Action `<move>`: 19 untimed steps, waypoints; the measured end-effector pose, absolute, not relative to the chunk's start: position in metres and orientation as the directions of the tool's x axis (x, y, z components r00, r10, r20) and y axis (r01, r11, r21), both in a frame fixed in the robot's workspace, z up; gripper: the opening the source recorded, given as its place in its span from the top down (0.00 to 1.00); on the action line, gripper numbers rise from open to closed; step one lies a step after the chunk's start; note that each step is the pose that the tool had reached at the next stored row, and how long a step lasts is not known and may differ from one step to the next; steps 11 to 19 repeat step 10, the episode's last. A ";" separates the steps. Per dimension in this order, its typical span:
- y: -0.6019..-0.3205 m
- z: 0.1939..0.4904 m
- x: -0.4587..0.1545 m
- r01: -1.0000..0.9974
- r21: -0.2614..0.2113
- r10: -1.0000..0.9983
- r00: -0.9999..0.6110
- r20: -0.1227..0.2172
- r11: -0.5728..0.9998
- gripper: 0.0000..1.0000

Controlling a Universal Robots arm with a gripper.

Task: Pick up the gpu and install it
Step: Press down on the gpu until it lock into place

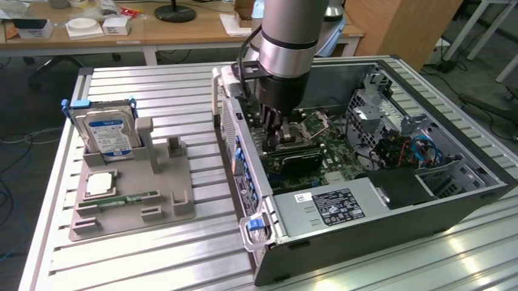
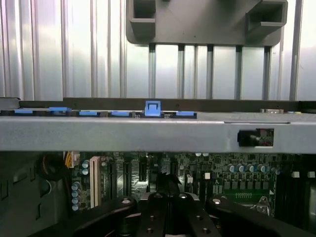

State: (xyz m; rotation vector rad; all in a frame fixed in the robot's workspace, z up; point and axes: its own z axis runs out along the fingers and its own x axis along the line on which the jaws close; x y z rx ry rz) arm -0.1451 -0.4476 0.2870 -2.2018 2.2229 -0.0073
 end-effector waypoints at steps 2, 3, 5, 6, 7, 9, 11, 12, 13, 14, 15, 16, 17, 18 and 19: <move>-0.448 0.286 -0.142 -1.000 -0.012 -1.000 -0.009 -0.006 0.009 0.90; -0.448 0.286 -0.142 -1.000 -0.012 -1.000 -0.009 -0.006 0.009 0.90; -0.448 0.286 -0.142 -1.000 -0.012 -1.000 -0.009 -0.006 0.010 0.90; -0.448 0.286 -0.142 -1.000 -0.012 -1.000 -0.010 -0.006 0.010 0.90; -0.448 0.286 -0.142 -1.000 -0.012 -1.000 -0.009 -0.006 0.009 0.90; -0.448 0.286 -0.142 -1.000 -0.012 -1.000 -0.009 -0.006 0.009 0.90; -0.448 0.286 -0.142 -1.000 -0.012 -1.000 -0.009 -0.006 0.009 0.90; -0.448 0.286 -0.142 -1.000 -0.012 -1.000 -0.009 -0.006 0.009 0.90; -0.448 0.286 -0.142 -1.000 -0.012 -1.000 -0.009 -0.006 0.009 0.90; -0.448 0.286 -0.142 -1.000 -0.012 -1.000 -0.009 -0.006 0.009 0.90; -0.448 0.286 -0.142 -1.000 -0.012 -1.000 -0.009 -0.006 0.009 0.90; -0.448 0.286 -0.142 -1.000 -0.012 -1.000 -0.009 -0.006 0.009 0.90; -0.448 0.286 -0.142 -1.000 -0.012 -1.000 -0.009 -0.006 0.009 0.90; -0.448 0.286 -0.142 -1.000 -0.012 -1.000 -0.009 -0.006 0.009 0.90; -0.448 0.286 -0.142 -1.000 -0.012 -1.000 -0.009 -0.006 0.009 0.90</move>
